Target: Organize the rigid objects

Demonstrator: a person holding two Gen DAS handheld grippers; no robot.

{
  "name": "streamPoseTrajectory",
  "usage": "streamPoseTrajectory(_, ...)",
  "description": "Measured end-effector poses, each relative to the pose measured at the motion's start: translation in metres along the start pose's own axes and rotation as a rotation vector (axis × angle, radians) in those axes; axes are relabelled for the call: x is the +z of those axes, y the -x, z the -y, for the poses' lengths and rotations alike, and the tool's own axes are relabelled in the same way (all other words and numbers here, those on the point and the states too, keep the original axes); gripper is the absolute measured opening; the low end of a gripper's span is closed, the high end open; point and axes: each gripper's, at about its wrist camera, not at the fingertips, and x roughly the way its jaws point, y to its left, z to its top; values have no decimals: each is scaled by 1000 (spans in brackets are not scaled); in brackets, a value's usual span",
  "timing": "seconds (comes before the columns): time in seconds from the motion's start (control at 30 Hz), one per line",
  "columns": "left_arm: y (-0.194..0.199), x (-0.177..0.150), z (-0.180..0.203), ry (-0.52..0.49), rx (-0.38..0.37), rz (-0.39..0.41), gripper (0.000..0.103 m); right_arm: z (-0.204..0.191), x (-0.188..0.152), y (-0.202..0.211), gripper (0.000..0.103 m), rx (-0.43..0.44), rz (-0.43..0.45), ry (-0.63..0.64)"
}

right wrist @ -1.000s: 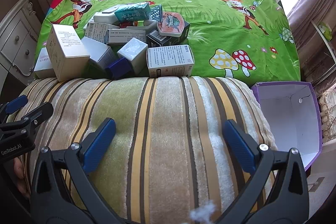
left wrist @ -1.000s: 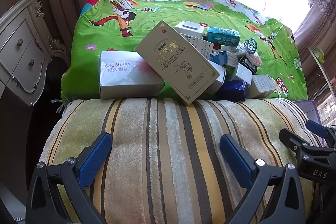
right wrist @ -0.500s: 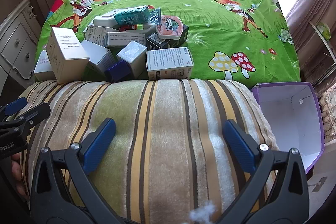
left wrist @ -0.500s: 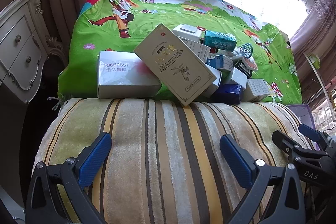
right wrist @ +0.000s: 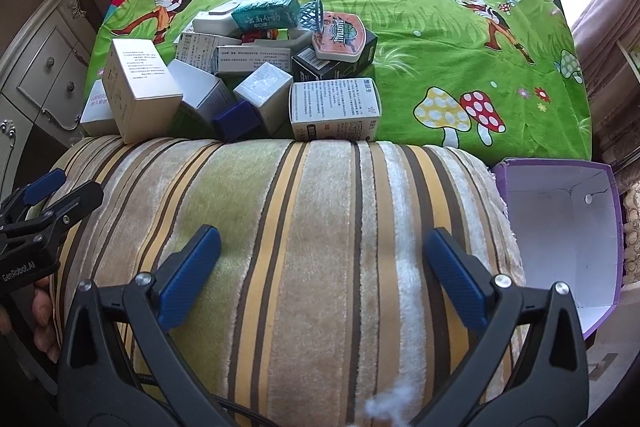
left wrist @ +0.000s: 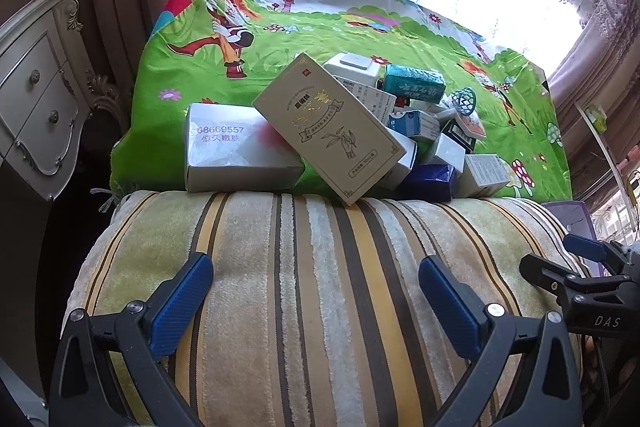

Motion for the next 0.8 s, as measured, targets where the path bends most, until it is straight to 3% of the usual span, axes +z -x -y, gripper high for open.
streamPoseTrajectory(0.47, 8, 19, -20, 158, -148, 22, 97, 13, 28, 2, 103, 124, 21, 32)
streamPoseTrajectory(0.57, 3, 31, -18, 186, -179, 16, 97, 14, 40, -7, 103, 118, -6, 51)
streamPoseTrajectory(0.7, -13, 44, -26, 300, -260, -35, 97, 18, 53, -22, 103, 138, -58, 72)
streamPoseTrajectory(0.8, -22, 54, -29, 358, -271, -48, 97, 20, 61, -35, 103, 137, -88, 74)
